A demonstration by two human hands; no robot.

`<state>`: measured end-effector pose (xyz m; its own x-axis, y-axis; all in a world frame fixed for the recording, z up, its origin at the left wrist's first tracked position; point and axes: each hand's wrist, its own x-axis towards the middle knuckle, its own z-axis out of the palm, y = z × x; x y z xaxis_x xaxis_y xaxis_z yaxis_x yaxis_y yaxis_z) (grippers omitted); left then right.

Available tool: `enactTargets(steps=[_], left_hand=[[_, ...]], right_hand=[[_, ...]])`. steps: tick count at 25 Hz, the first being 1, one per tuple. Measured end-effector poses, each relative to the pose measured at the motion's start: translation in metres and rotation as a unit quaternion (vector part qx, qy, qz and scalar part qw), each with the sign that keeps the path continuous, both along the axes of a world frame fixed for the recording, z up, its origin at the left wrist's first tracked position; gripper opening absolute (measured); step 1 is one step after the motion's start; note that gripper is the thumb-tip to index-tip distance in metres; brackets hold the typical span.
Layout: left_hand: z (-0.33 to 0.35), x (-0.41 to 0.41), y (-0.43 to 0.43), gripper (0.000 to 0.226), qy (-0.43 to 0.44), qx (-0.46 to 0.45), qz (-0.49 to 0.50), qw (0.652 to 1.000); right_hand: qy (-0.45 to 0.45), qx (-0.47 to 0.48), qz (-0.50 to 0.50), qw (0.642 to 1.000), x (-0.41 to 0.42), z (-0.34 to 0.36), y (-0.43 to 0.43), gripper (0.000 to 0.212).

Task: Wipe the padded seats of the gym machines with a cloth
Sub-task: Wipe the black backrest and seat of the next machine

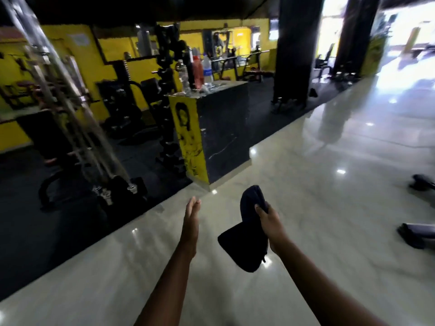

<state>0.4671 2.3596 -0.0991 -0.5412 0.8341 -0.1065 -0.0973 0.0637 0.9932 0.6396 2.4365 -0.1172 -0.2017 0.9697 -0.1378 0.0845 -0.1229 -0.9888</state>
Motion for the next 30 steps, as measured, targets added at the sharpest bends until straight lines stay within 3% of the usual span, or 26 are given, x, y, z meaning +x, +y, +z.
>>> enactTargets(steps=[5,13,21,30], left_hand=[[-0.007,0.023,0.193,0.053,-0.005,0.009,-0.141,0.99],[0.028,0.12,0.508,0.054,-0.021,0.027,-0.267,0.963],[0.041,0.211,0.812,0.05,-0.05,0.054,-0.321,0.944],[0.052,0.351,1.148,0.045,-0.052,0.061,-0.429,0.9]], right_hand=[[-0.002,0.01,-0.146,0.989,0.021,-0.004,0.147,0.013],[-0.009,0.034,-0.262,0.964,0.112,0.026,0.434,0.027],[-0.041,0.055,-0.353,0.933,0.214,0.034,0.707,0.035],[-0.051,0.057,-0.465,0.882,0.353,0.077,0.993,0.037]])
